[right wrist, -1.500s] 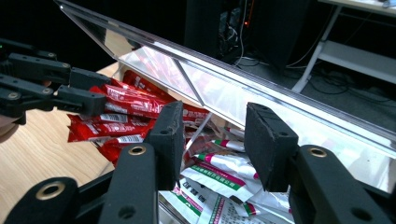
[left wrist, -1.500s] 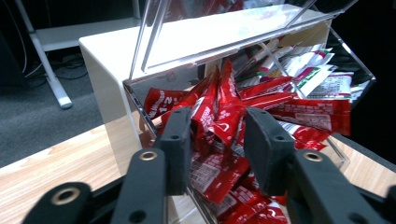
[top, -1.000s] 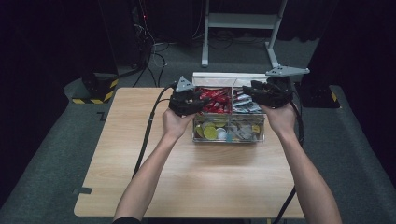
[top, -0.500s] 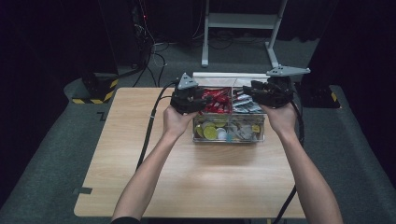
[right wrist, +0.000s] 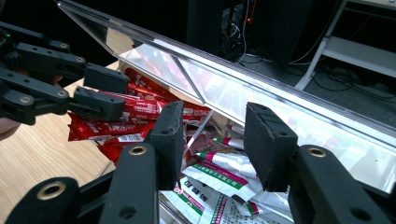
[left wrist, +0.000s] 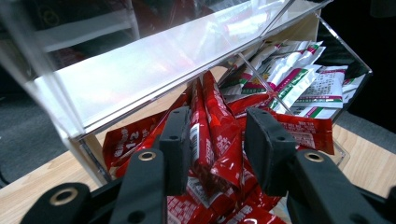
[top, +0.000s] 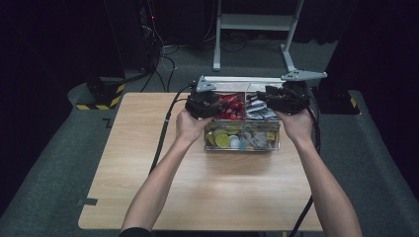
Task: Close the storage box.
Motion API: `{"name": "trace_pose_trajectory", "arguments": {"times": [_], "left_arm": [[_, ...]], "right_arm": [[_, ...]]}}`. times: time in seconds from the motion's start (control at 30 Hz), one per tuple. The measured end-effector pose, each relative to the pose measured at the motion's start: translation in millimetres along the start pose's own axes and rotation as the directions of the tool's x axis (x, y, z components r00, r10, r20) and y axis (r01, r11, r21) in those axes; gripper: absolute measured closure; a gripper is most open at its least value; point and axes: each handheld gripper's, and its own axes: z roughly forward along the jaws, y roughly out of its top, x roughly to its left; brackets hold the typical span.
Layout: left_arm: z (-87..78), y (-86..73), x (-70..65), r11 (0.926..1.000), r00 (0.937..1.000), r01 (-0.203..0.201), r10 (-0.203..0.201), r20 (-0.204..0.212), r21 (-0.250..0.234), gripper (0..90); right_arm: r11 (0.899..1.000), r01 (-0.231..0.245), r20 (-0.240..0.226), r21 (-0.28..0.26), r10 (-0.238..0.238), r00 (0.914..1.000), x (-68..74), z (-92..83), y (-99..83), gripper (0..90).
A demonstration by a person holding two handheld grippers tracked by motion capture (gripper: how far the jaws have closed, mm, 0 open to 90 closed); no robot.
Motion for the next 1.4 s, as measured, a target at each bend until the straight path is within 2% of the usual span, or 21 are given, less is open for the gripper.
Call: {"name": "trace_pose_trajectory", "arguments": {"times": [0.13, 0.4, 0.57, 0.73, 0.93, 1.03, 1.17, 1.3, 1.4], "left_arm": [[-4.7, 3.5, -2.9, 0.9997, 0.9996, 0.003, -0.002, 0.029, -0.025, 60.6], [-2.5, 5.3, -7.6, 0.9997, 0.9993, -0.013, 0.013, 0.036, -0.019, 55.6], [-6.9, 4.6, -9.8, 0.9995, 0.9989, -0.02, 0.021, 0.042, -0.025, 54.3], [-0.2, 2.1, -5.2, 0.9998, 0.9997, -0.006, 0.006, 0.024, 0.018, 58.6], [11.8, 3.4, -4.8, 0.9991, 1.0, 0.0, 0.0, 0.004, 0.043, 64.0], [18.0, 0.3, -6.0, 0.9979, 0.9998, -0.007, 0.008, -0.017, 0.064, 71.9], [19.3, 0.4, -3.7, 0.9982, 0.9999, 0.005, -0.004, -0.016, 0.059, 79.3], [13.3, 1.2, -7.8, 0.9991, 0.9997, -0.02, 0.021, -0.013, 0.036, 81.8], [7.4, 2.8, -8.5, 0.9995, 0.9997, -0.023, 0.023, 0.001, 0.023, 82.5]], "right_arm": [[1.0, 0.001, -0.002, 0.0, -0.001, 1.0, -0.4, -0.1, -0.2, 58.1], [1.0, 0.004, -0.007, 0.0, -0.004, 1.0, -1.1, 0.1, -0.6, 57.9], [1.0, 0.004, -0.005, 0.003, -0.004, 1.0, -0.5, 0.0, -0.6, 57.8], [1.0, 0.006, -0.005, 0.004, -0.006, 1.0, -0.8, 0.3, -0.5, 58.0], [1.0, 0.013, -0.003, 0.013, -0.013, 0.9999, -1.1, 1.2, 0.6, 58.4], [1.0, 0.015, -0.003, 0.012, -0.015, 0.9999, -1.2, 1.4, -0.1, 58.3], [1.0, 0.016, -0.004, 0.018, -0.016, 0.9999, -2.1, 1.9, 1.5, 58.8], [0.999, 0.014, -0.003, 0.033, -0.014, 0.9999, -1.7, 1.5, 3.2, 58.9], [0.999, 0.008, -0.006, 0.032, -0.008, 1.0, -1.6, 1.4, 2.8, 58.9]]}}
